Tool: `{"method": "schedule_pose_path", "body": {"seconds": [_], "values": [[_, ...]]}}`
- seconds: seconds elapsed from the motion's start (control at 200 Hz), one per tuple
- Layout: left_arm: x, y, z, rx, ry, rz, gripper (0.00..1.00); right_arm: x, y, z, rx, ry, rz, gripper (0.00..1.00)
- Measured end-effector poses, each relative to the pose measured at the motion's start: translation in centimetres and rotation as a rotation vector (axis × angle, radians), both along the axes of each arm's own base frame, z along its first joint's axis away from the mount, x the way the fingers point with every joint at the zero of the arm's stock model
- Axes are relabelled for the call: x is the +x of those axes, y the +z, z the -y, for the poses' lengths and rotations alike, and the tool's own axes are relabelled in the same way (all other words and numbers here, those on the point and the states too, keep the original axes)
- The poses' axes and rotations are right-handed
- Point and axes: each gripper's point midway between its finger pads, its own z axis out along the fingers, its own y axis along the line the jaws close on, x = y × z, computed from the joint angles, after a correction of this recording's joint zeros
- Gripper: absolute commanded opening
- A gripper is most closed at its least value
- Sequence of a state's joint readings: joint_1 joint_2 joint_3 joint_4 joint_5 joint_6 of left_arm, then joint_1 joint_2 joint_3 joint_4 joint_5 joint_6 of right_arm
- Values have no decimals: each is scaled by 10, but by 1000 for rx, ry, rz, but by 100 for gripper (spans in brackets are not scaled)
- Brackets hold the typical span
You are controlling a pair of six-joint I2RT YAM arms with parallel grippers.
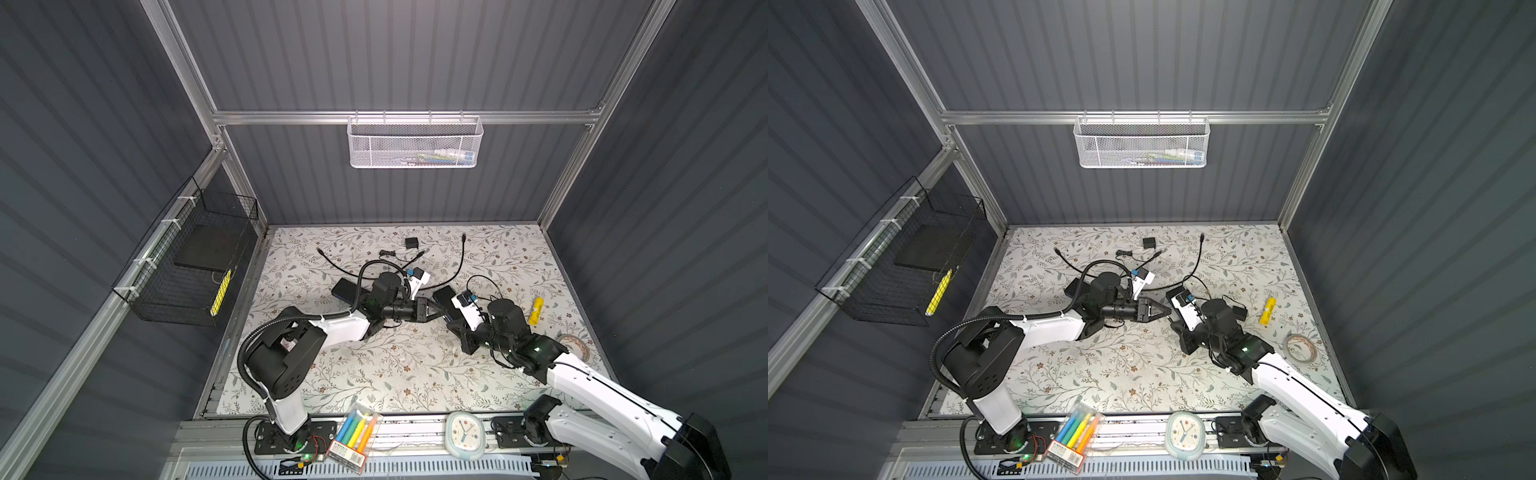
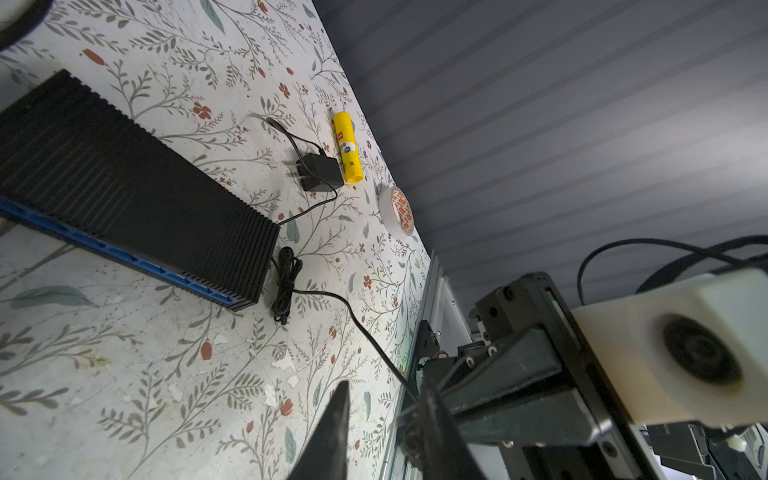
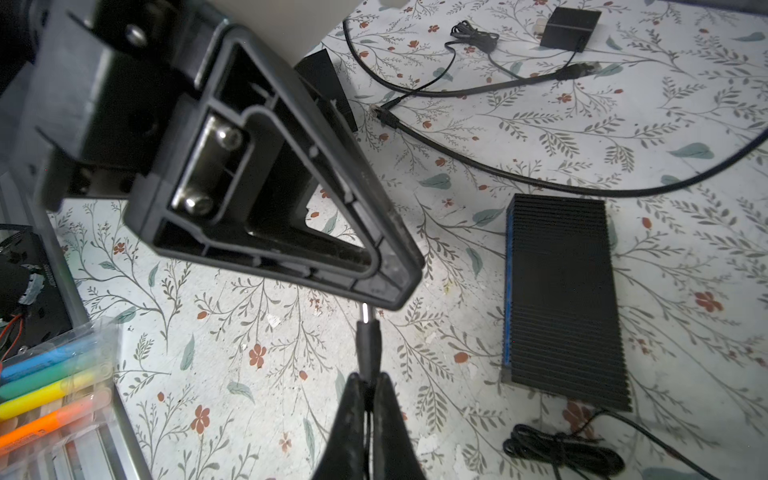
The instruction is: Insert the plug into the switch port
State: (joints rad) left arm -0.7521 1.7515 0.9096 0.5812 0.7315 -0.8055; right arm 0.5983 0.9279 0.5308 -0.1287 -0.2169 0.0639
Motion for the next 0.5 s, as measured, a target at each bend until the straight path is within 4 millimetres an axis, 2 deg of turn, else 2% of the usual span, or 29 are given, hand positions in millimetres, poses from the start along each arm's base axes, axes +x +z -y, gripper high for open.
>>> {"method": "schedule_pose_path", "body": {"seconds": [0.29,0.5], "values": [[-1,7,2,-30,-12,5,12,7,-9,3,-32,-28,-8,0],[-1,1,4,-34,-24,-5,12,11,-9,4,-40,-46,7,0]]}}
